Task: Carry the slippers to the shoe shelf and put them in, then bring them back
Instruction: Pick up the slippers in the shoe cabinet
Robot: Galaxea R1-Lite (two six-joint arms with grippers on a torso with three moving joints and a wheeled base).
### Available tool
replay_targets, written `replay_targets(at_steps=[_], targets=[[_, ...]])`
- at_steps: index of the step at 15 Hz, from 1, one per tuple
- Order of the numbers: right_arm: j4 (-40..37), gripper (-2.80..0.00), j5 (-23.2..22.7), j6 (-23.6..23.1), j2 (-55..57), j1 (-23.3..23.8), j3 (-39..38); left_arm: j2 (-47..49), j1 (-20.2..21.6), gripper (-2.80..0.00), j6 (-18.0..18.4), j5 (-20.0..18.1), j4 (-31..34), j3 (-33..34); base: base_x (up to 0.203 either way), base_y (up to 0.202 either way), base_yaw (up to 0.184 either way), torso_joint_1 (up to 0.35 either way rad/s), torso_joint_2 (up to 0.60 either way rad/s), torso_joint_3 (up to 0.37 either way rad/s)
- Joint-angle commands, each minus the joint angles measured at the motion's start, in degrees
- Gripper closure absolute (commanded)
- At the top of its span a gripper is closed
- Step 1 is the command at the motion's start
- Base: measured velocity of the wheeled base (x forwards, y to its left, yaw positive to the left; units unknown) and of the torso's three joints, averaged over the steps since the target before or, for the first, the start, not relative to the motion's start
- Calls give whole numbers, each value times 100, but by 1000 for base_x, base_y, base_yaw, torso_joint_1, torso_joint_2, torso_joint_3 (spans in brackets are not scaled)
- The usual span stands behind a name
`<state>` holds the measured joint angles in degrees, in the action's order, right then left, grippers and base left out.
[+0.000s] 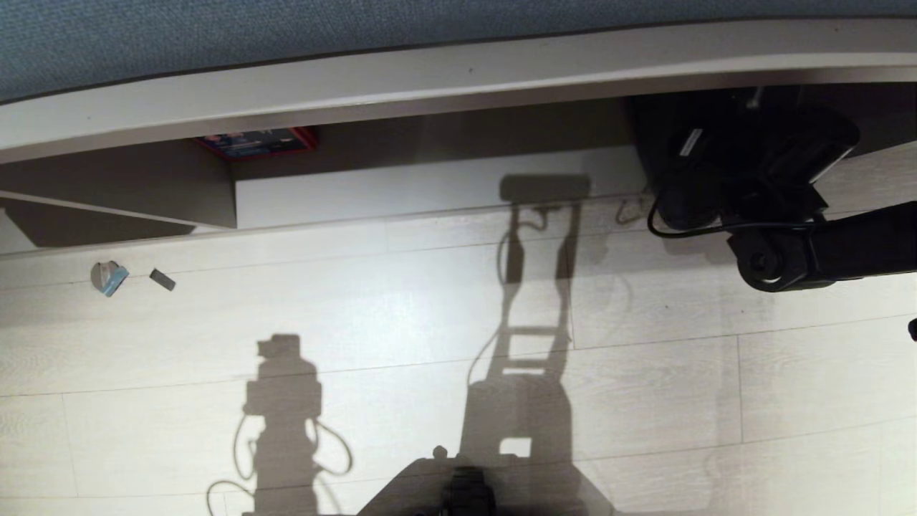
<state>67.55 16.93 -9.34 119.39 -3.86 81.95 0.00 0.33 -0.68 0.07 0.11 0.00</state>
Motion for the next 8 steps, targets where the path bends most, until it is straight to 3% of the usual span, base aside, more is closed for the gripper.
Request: replay_targets(at_steps=[1, 8], targets=[[32, 0, 91, -65, -130, -158, -12, 0, 2, 0, -2, 1, 7, 0, 0, 0, 0, 0, 0, 0], [-22, 0, 568, -331, -381, -360, -238, 3, 6, 0, -2, 1, -2, -7, 0, 0, 0, 0, 0, 0]])
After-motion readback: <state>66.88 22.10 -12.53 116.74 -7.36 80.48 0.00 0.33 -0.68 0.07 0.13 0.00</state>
